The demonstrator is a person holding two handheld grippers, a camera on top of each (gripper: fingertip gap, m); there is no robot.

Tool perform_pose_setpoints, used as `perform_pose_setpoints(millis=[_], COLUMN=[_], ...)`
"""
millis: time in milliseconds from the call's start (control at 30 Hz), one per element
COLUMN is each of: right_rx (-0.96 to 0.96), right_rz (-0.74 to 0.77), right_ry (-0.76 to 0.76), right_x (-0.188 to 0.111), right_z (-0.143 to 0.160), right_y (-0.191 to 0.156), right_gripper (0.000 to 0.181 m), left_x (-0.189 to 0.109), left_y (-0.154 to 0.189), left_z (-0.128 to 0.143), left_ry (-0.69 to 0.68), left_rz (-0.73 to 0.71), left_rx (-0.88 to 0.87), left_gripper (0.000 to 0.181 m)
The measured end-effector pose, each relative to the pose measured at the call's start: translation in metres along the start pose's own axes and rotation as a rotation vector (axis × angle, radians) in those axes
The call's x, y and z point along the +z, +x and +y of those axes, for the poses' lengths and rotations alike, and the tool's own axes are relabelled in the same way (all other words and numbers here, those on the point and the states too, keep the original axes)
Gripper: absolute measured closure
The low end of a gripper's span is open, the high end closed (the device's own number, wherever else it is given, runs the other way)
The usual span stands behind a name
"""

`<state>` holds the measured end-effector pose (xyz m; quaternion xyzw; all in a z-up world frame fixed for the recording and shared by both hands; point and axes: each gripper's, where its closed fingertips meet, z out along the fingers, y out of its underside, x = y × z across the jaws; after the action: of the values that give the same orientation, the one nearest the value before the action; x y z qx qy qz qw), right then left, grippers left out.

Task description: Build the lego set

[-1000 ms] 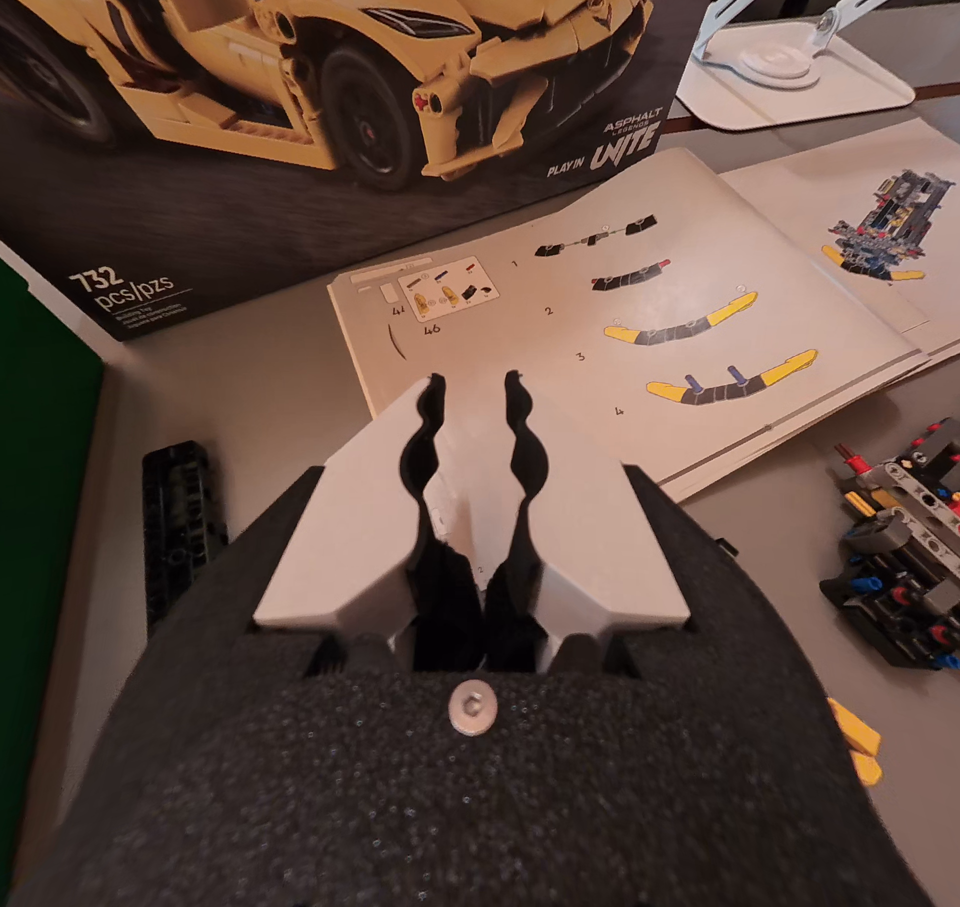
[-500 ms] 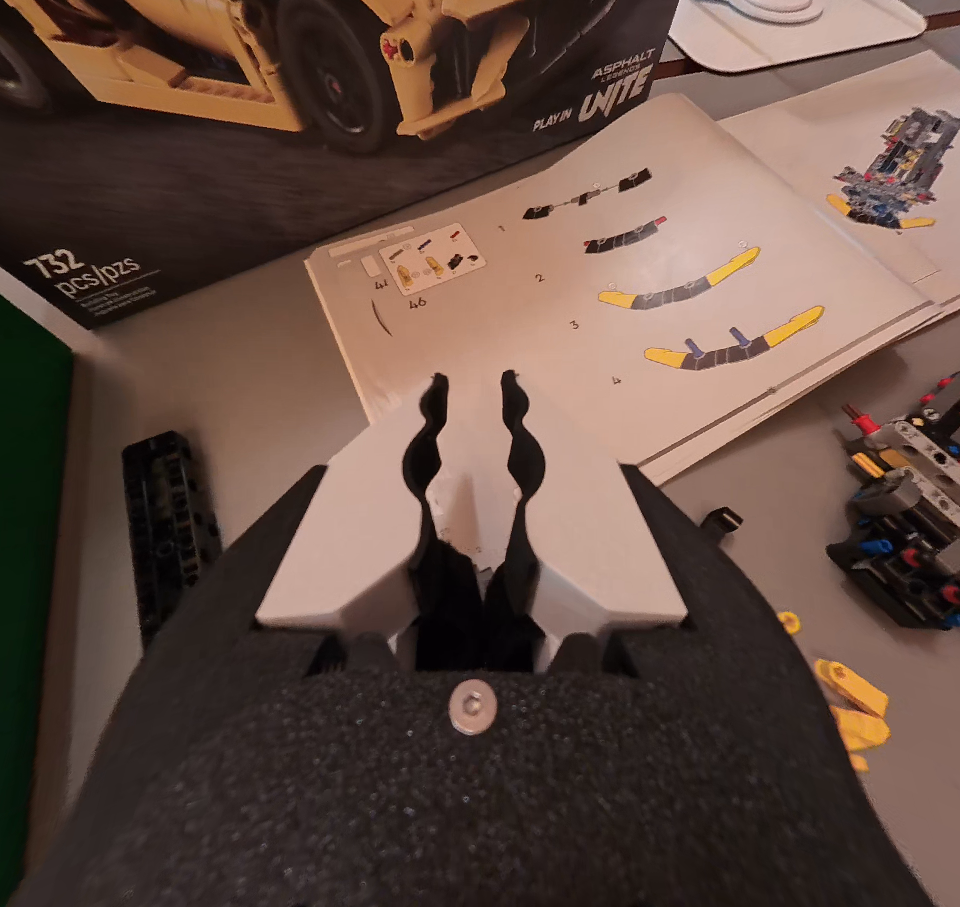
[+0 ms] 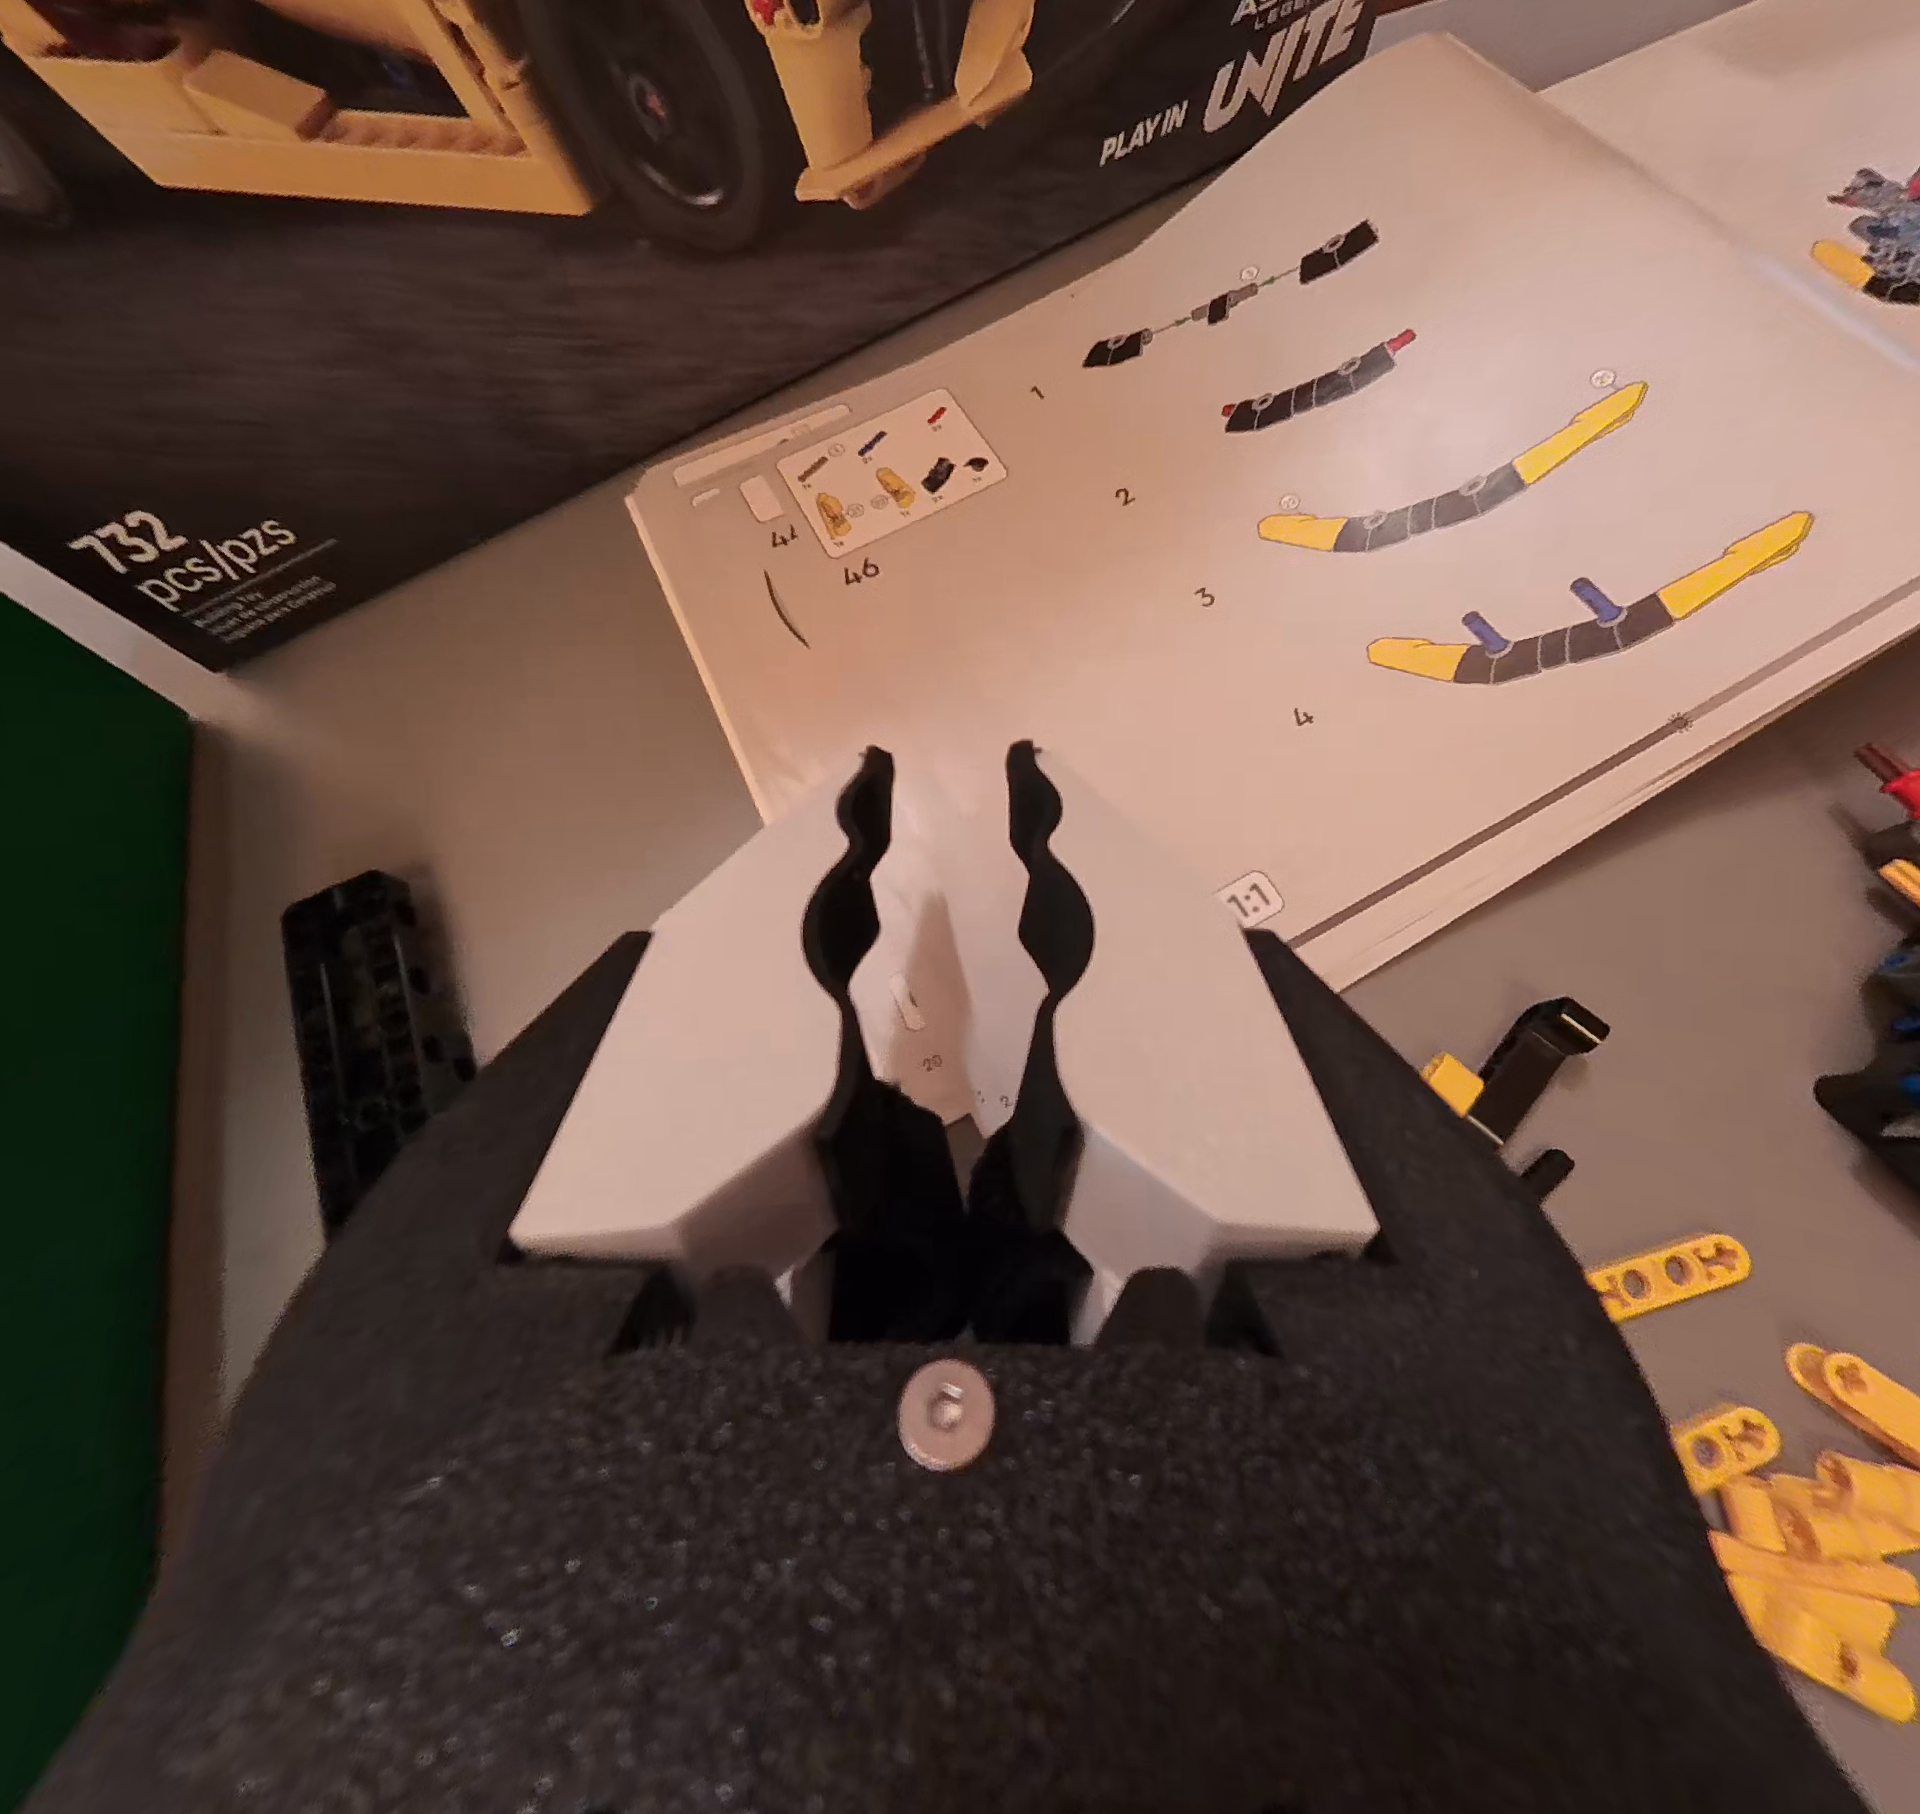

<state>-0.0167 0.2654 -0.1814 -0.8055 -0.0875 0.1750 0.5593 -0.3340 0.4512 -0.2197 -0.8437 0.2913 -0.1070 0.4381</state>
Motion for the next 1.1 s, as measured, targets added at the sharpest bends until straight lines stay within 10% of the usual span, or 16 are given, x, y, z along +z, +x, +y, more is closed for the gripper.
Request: perform_pose_setpoints(millis=[767, 1100], right_rx=[-0.058, -0.082], right_rz=[-0.056, -0.447], right_ry=[-0.008, -0.17], right_x=[-0.002, -0.019], right_z=[0.001, 0.027], right_y=[-0.021, -0.094], right_gripper=[0.169, 0.168], left_x=[-0.013, -0.023], left_y=[0.011, 0.023], left_z=[-0.022, -0.039], left_ry=[0.13, 0.23], left_rz=[0.092, 0.098], left_rx=[-0.007, 0.066], left_gripper=[0.161, 0.157])
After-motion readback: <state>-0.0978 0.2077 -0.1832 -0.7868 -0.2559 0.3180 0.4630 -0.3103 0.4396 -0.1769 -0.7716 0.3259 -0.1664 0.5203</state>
